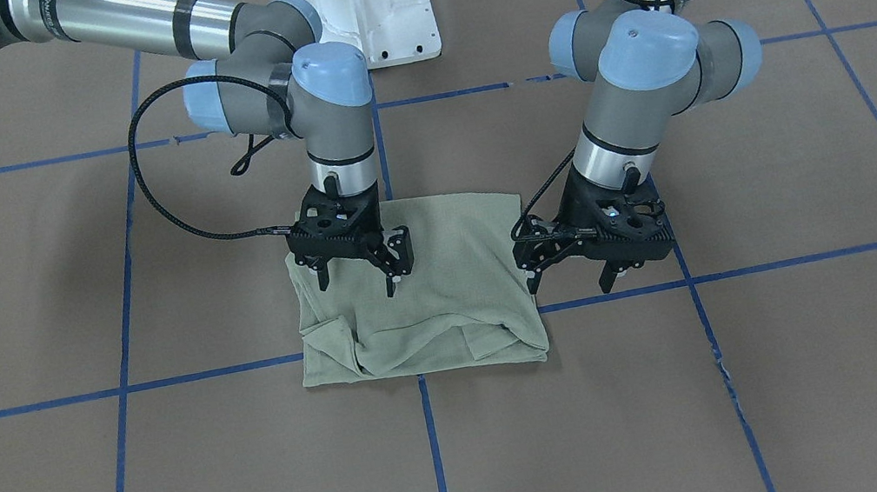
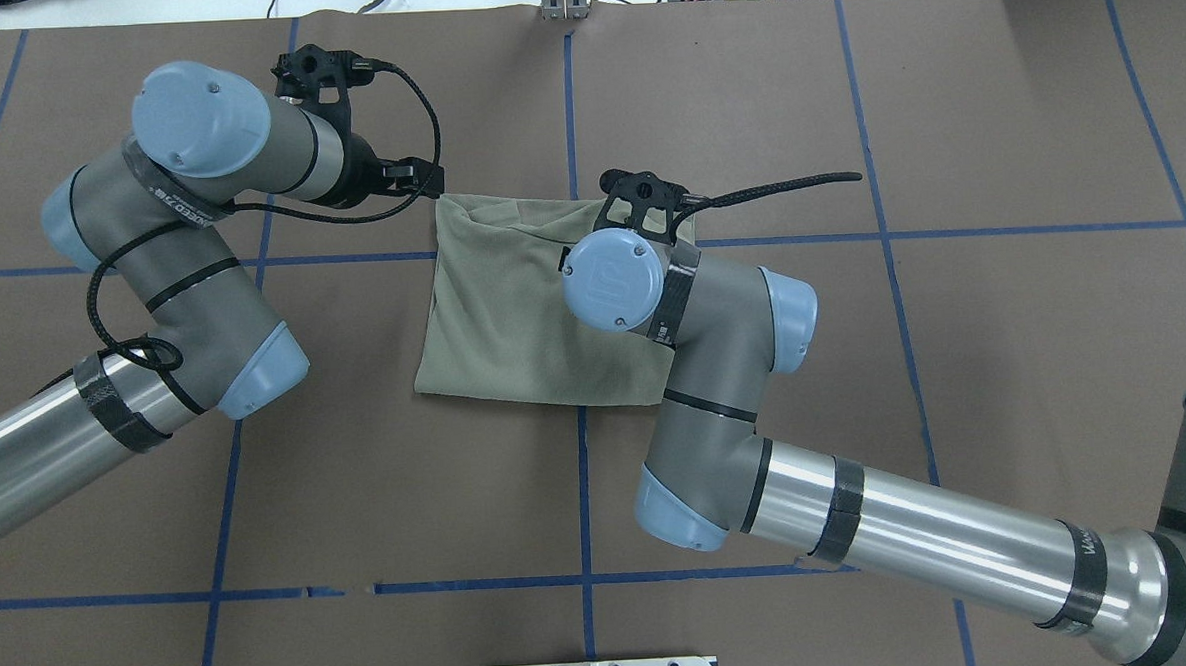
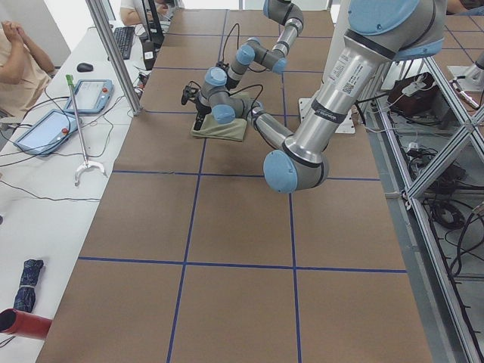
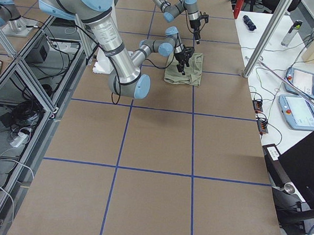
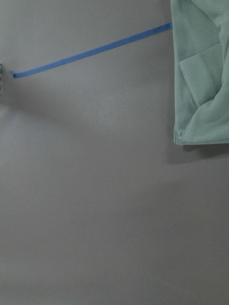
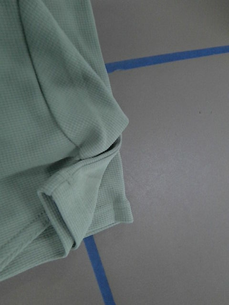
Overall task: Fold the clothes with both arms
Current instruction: 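Open both grippers and lift them off the folded shirt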
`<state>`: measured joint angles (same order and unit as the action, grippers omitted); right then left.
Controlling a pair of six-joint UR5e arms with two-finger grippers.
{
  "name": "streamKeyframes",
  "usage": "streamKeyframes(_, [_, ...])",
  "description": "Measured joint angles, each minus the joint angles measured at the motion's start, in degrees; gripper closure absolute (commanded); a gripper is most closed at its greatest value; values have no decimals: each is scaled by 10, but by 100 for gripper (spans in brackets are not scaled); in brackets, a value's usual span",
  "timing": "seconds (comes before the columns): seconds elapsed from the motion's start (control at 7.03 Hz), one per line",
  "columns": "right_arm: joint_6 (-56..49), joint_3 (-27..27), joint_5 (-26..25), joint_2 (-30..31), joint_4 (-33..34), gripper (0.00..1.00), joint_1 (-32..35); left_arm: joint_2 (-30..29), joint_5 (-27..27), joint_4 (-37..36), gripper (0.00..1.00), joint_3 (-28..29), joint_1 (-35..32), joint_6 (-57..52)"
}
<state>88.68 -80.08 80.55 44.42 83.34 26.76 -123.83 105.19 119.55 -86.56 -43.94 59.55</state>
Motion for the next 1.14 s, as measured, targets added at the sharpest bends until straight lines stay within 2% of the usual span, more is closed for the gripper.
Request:
streamKeyframes(0.43, [-80,40,-13,-1,4,0,27,4,0,5,0,1,0,0])
streamKeyframes(0.85, [-269,87,-12,9,2,0,103,5,0,5,0,1,1,1])
streamKeyframes(1.14, [-354,90,32,12,-2,0,142,5,0,5,0,0,1,2])
